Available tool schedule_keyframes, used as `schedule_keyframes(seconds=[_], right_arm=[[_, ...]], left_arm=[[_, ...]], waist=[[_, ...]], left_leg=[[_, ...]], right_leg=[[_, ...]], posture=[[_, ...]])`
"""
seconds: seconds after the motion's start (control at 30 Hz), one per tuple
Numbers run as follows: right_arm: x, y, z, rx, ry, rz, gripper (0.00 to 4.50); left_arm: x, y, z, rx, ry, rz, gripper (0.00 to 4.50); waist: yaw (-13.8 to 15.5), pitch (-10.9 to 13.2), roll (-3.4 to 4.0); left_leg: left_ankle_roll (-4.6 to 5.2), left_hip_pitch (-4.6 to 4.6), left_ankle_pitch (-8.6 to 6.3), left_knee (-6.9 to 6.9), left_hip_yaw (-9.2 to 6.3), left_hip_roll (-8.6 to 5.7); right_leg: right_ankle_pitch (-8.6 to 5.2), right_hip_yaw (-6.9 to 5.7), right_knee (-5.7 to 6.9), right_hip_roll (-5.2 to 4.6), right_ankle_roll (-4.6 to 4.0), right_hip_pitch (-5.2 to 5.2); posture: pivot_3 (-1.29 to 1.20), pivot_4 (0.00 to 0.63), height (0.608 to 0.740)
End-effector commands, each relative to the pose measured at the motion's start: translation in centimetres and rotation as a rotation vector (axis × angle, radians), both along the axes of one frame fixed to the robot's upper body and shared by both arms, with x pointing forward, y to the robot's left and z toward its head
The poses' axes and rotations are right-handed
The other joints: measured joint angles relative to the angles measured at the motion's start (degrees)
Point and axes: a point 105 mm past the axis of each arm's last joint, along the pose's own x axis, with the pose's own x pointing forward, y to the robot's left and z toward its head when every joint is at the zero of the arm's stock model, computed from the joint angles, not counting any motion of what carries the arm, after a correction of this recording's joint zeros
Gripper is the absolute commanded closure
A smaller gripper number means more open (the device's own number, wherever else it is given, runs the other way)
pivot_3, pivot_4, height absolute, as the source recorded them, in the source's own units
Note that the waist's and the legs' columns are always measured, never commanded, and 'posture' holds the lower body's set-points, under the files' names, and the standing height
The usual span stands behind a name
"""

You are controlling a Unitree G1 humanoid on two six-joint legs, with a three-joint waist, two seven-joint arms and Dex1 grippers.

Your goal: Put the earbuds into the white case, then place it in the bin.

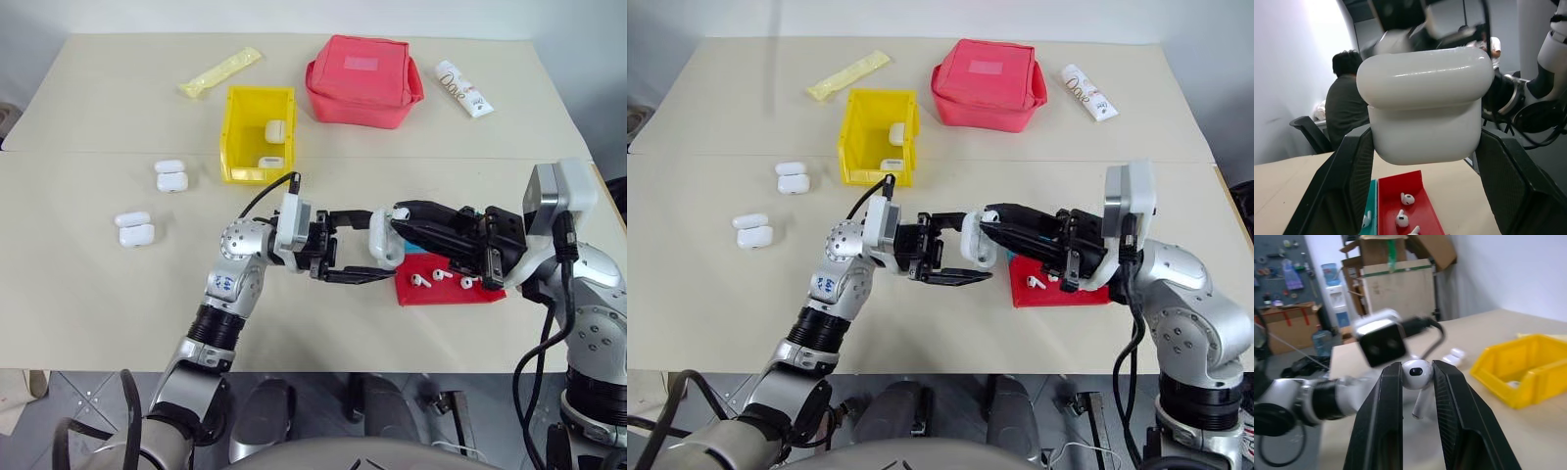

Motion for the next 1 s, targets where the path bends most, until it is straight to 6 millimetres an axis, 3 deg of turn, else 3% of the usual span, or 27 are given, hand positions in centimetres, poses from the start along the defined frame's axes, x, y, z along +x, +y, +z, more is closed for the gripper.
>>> schedule_keyframes(seconds=[0.03, 0.67, 1.0], right_arm=[[0.3, -0.2, 0.0, 0.003, -0.045, -0.009, 3.97], [0.9, -0.6, -3.6, -0.101, -0.062, 0.121, 3.97], [0.8, -1.0, -4.0, -0.157, 0.001, 0.158, 3.97]], left_arm=[[-0.8, 0.1, 1.2, -0.026, -0.056, -0.029, 1.74], [-0.9, 0.2, 2.2, -0.025, -0.087, 0.014, 1.74], [-0.7, 0.7, 2.0, -0.052, -0.095, 0.047, 1.74]], waist=[[0.0, 0.0, 0.0], [-0.1, 0.0, 0.0], [0.0, 0.0, 0.0]], left_leg=[[0.0, -0.01, 0.0, 0.0, 0.0, 0.02], [-0.01, 0.0, 0.0, 0.0, -0.01, 0.02], [-0.03, 0.0, 0.0, 0.0, -0.01, 0.04]], right_leg=[[0.0, -0.01, 0.0, 0.01, 0.0, -0.01], [0.0, 0.0, 0.0, 0.0, 0.0, 0.0], [0.0, -0.01, -0.01, -0.03, 0.0, -0.01]], posture=[[0.0, 0.15, 0.74], [0.0, 0.15, 0.74], [0.0, 0.15, 0.74]])
